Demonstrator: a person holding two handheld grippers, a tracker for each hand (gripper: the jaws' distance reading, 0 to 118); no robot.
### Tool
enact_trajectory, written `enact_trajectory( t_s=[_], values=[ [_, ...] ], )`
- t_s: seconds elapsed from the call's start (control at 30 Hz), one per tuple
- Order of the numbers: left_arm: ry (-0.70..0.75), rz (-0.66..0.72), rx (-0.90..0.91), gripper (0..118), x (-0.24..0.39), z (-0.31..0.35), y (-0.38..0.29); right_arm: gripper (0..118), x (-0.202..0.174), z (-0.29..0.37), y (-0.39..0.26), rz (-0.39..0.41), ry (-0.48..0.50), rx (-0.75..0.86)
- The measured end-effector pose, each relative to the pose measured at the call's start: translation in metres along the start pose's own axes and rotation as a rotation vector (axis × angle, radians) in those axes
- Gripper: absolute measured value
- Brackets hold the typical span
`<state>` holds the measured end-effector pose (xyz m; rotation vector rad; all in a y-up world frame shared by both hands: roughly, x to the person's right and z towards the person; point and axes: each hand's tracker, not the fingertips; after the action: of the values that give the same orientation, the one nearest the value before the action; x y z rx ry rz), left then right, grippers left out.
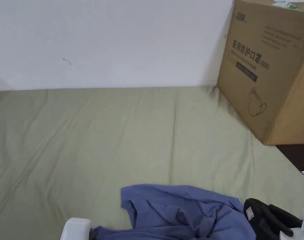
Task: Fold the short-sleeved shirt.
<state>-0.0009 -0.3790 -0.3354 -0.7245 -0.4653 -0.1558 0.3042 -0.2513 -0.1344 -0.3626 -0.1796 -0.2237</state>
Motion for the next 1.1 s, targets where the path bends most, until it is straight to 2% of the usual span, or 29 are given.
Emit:
enact_trajectory(
  t_s=[0.07,0.13,0.27,0.3,0.37,0.4,0.47,0.5,0.57,0.67,0.73,0.8,0.87,0.9,0.97,1.03,1.1],
  values=[
    [-0.035,0.027,0.050,7,0.005,0.021,0.004,1,0.007,-0.018,0.009,-0.036,0.034,-0.031],
    [-0.040,0.046,0.134,7,0.003,0.050,0.007,1,0.014,-0.052,0.024,-0.022,0.083,-0.109],
    [-0.096,0.111,0.227,7,-0.016,0.098,0.011,1,0.031,-0.158,0.051,0.010,0.214,-0.466],
    [-0.119,0.131,0.233,7,-0.020,0.108,0.011,1,0.032,-0.183,0.052,0.025,0.206,-0.549],
    [-0.134,0.134,0.229,7,-0.026,0.118,0.007,7,0.030,-0.225,0.050,0.092,0.166,-0.601],
    [-0.125,0.121,0.220,7,-0.027,0.120,0.005,21,0.028,-0.247,0.048,0.126,0.169,-0.666],
    [-0.103,0.109,0.183,7,-0.028,0.120,-0.002,97,0.023,-0.280,0.036,0.174,0.120,-0.778],
    [-0.096,0.109,0.175,7,-0.029,0.119,-0.007,118,0.022,-0.293,0.030,0.190,0.093,-0.808],
    [-0.090,0.113,0.164,7,-0.031,0.116,-0.017,118,0.014,-0.317,0.018,0.237,0.048,-0.830],
    [-0.078,0.139,0.107,7,-0.036,0.108,-0.026,118,0.009,-0.336,-0.007,0.315,0.010,-0.947],
    [-0.078,0.150,0.095,7,-0.039,0.106,-0.031,116,0.010,-0.335,-0.020,0.364,-0.007,-0.954],
    [-0.077,0.154,0.074,7,-0.040,0.102,-0.032,109,0.005,-0.337,-0.018,0.359,0.009,-0.956],
    [-0.073,0.153,0.068,7,-0.040,0.103,-0.031,91,0.008,-0.325,-0.008,0.324,0.035,-0.941],
    [-0.071,0.155,0.068,7,-0.041,0.102,-0.030,69,0.007,-0.321,-0.004,0.323,0.039,-0.922],
    [-0.076,0.166,0.068,7,-0.044,0.103,-0.026,8,0.005,-0.304,0.008,0.363,0.063,-0.837],
    [-0.078,0.182,0.080,7,-0.046,0.107,-0.021,5,0.011,-0.282,0.020,0.369,0.096,-0.788],
    [-0.086,0.194,0.104,7,-0.048,0.115,-0.014,5,0.018,-0.253,0.037,0.302,0.133,-0.722]
  ],
)
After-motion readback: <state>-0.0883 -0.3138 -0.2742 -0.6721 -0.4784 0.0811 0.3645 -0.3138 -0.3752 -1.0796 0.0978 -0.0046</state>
